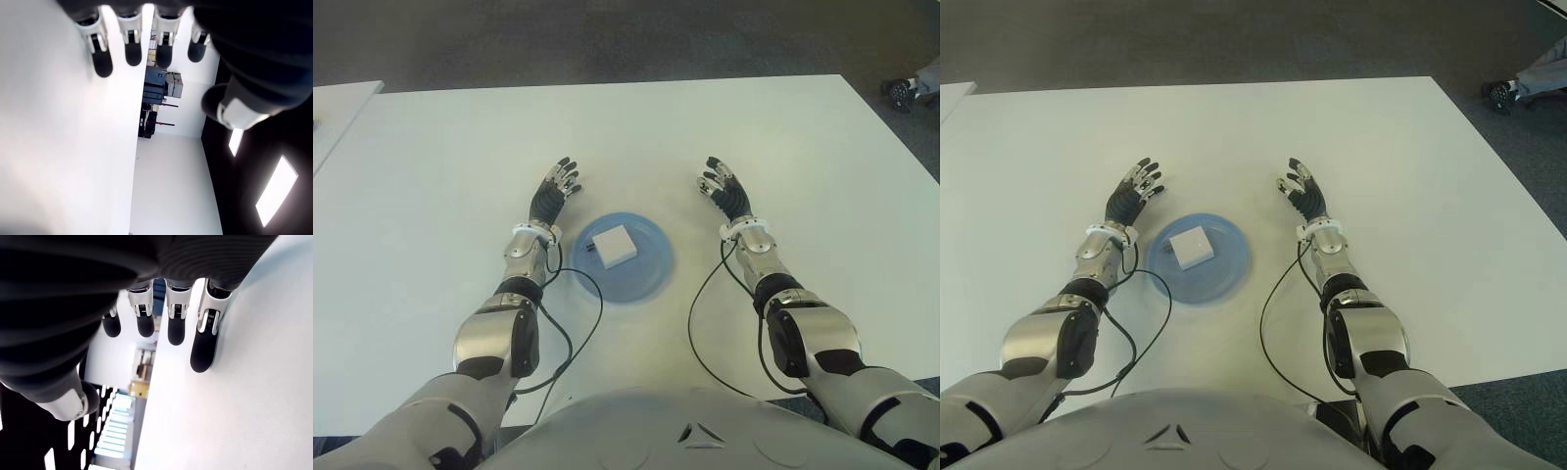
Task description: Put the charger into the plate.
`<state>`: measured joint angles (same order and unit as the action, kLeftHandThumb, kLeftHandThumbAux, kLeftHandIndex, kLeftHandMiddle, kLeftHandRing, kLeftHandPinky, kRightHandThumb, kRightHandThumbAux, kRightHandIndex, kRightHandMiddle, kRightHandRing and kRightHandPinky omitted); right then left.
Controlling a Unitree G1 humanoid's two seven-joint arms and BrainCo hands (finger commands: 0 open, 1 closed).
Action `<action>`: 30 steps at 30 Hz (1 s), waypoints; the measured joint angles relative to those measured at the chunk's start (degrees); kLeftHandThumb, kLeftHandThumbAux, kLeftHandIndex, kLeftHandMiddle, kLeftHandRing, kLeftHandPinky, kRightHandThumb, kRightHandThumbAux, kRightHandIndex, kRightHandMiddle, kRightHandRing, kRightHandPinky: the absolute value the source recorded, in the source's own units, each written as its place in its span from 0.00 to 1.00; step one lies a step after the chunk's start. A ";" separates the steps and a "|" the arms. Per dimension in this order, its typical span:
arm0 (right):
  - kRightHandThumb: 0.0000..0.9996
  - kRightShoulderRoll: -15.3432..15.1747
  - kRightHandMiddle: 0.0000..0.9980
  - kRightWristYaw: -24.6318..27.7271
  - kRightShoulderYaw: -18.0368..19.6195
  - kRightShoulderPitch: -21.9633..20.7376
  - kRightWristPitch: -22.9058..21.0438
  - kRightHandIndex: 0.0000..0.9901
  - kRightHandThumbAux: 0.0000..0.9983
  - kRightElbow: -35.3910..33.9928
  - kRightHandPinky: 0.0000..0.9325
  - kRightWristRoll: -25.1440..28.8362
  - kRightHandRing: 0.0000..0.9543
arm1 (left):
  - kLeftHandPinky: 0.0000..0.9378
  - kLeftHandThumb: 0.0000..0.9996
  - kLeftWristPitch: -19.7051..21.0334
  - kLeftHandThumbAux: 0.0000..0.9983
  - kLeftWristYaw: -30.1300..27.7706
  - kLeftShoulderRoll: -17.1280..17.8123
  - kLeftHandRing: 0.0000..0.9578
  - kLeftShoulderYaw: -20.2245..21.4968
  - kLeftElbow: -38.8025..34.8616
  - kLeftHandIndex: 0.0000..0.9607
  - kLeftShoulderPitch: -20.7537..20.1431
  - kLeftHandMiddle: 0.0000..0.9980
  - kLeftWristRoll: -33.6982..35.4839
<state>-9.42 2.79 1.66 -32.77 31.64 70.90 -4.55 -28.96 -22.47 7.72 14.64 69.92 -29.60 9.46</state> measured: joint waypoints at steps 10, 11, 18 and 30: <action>0.11 -0.07 0.04 -2.70 -1.62 -0.03 0.02 0.00 0.61 0.00 0.10 -1.60 0.05 | 0.11 0.04 0.15 0.55 0.00 0.02 0.09 0.00 0.01 0.04 -0.04 0.09 0.00; 0.11 -0.08 0.03 -2.95 -1.74 -0.04 0.02 0.00 0.61 0.00 0.10 -1.83 0.05 | 0.10 0.04 0.16 0.55 0.00 0.02 0.09 0.00 0.01 0.04 -0.05 0.09 0.00; 0.12 -0.15 0.03 -4.31 -2.80 -0.08 0.02 0.00 0.62 0.00 0.09 -2.32 0.04 | 0.10 0.04 0.17 0.55 0.00 0.03 0.09 0.00 0.01 0.04 -0.05 0.09 0.00; 0.17 -0.30 0.03 -6.27 -4.20 -0.11 0.20 0.02 0.61 0.00 0.10 -3.35 0.04 | 0.11 0.05 0.20 0.54 0.00 0.04 0.09 -0.01 0.00 0.03 -0.06 0.09 -0.01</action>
<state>-9.72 -3.47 -2.55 -32.88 31.84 70.90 -7.91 -28.77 -22.47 7.76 14.62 69.92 -29.66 9.45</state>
